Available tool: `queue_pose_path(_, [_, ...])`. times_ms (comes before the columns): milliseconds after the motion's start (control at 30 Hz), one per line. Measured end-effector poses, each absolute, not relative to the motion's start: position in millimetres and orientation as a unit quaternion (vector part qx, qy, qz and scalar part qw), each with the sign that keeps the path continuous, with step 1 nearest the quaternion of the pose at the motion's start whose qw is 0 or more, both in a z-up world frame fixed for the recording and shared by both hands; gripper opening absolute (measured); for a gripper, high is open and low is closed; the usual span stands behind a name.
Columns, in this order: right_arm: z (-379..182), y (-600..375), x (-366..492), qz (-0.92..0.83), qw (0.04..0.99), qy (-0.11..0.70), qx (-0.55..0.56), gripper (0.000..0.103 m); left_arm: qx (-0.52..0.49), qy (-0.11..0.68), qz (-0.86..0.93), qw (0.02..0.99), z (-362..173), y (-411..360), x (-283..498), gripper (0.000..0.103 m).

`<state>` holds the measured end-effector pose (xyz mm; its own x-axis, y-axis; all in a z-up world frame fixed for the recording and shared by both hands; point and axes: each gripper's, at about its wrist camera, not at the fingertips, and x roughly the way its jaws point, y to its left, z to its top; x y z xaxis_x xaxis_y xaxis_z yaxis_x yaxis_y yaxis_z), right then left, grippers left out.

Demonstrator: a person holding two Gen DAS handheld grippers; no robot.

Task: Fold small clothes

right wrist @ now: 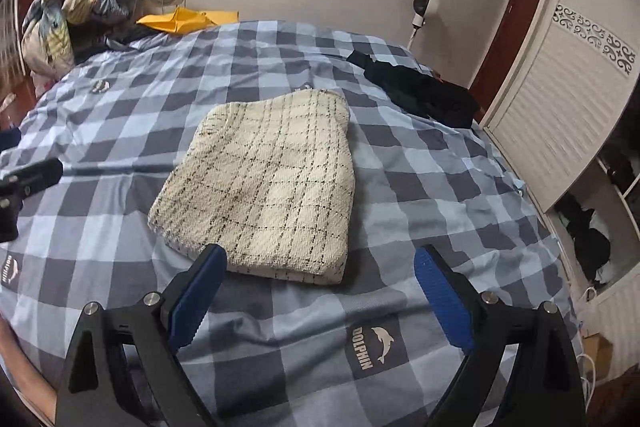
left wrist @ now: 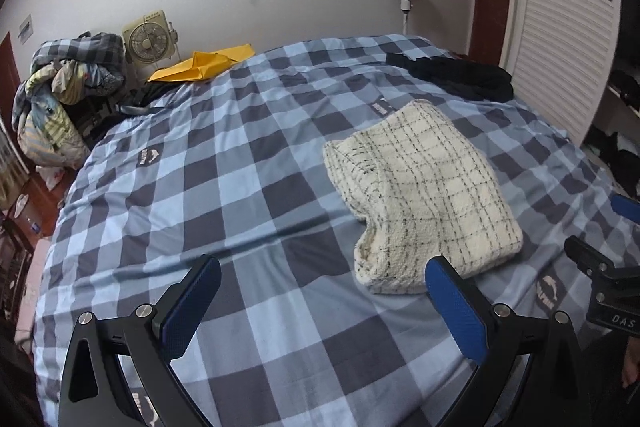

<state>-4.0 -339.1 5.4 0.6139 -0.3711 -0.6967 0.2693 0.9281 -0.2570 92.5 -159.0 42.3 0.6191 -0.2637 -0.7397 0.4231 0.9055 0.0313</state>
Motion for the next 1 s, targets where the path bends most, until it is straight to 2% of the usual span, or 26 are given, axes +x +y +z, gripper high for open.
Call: queue_pose_path(1000, [8.2, -345.9, -6.7, -0.175, 0.899, 0.4, -0.047, 0.093, 0.115, 0.399, -0.19, 0.89, 33.1, -163.0, 85.8, 0.103])
